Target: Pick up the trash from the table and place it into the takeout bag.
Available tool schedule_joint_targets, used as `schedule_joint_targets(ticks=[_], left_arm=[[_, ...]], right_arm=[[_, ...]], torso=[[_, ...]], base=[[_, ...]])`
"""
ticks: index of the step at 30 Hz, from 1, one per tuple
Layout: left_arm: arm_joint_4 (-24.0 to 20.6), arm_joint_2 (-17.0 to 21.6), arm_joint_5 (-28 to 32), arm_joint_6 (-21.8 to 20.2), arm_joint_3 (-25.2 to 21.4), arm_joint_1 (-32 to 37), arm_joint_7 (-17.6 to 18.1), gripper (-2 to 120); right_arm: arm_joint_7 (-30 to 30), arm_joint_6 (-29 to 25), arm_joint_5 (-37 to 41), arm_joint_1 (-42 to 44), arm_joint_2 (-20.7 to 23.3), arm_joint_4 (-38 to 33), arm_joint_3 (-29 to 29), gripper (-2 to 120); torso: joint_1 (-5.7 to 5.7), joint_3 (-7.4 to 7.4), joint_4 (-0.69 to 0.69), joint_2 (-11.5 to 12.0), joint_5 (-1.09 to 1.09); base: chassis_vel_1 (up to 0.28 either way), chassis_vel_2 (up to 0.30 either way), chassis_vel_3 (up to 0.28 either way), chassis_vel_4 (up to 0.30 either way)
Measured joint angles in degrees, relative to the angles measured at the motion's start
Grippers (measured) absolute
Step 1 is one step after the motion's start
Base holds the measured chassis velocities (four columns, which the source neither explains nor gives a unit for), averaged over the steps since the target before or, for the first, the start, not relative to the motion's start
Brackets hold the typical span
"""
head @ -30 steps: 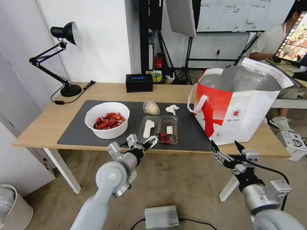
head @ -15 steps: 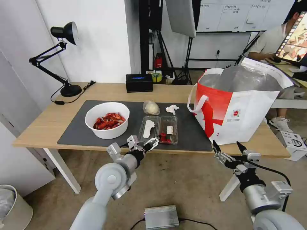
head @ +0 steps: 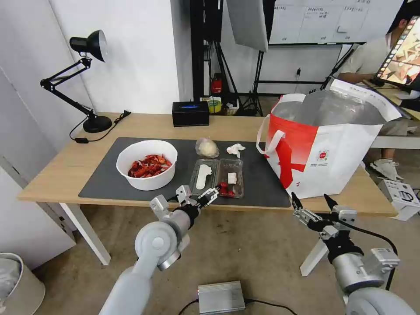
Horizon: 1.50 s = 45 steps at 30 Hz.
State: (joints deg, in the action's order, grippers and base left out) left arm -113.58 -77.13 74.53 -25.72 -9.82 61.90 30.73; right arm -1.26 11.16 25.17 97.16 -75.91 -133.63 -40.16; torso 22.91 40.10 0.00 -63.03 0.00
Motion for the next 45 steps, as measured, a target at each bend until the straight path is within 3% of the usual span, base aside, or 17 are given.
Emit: schedule_joint_targets(ticks=[26, 33, 38, 42, 45], left_arm=[[3.04, 0.50, -10.76, 8.60, 1.62, 1.27, -12.34, 100], [3.79, 0.54, -14.10, 12.06, 2.77, 1.27, -17.87, 100], [3.77, 0.78, -15.20, 12.95, 3.16, 1.15, -19.89, 100], [3.78, 1.21, -17.73, 13.88, 3.59, 1.23, -24.26, 100], [3.65, 1.31, -19.01, 14.07, 3.92, 1.37, -25.56, 100]], right_arm=[[0.22, -1.23, -1.14, -0.22, -0.66, 1.25, 1.32, 100], [0.28, -1.40, -1.15, -0.15, -0.68, 1.28, 1.18, 100], [0.28, -1.44, -1.14, -0.12, -0.71, 1.28, 1.15, 100], [0.34, -1.63, -1.13, 0.03, -0.83, 1.27, 1.09, 100], [0.38, -1.81, -1.14, 0.19, -0.88, 1.27, 1.07, 100]], torso=[[0.01, 0.01, 0.00, 0.00, 0.00], [0.01, 0.01, 0.00, 0.00, 0.00], [0.01, 0.01, 0.00, 0.00, 0.00], [0.01, 0.01, 0.00, 0.00, 0.00], [0.01, 0.00, 0.00, 0.00, 0.00]], base=[[0.000, 0.000, 0.000, 0.000], [0.000, 0.000, 0.000, 0.000], [0.000, 0.000, 0.000, 0.000], [0.000, 0.000, 0.000, 0.000], [0.000, 0.000, 0.000, 0.000]])
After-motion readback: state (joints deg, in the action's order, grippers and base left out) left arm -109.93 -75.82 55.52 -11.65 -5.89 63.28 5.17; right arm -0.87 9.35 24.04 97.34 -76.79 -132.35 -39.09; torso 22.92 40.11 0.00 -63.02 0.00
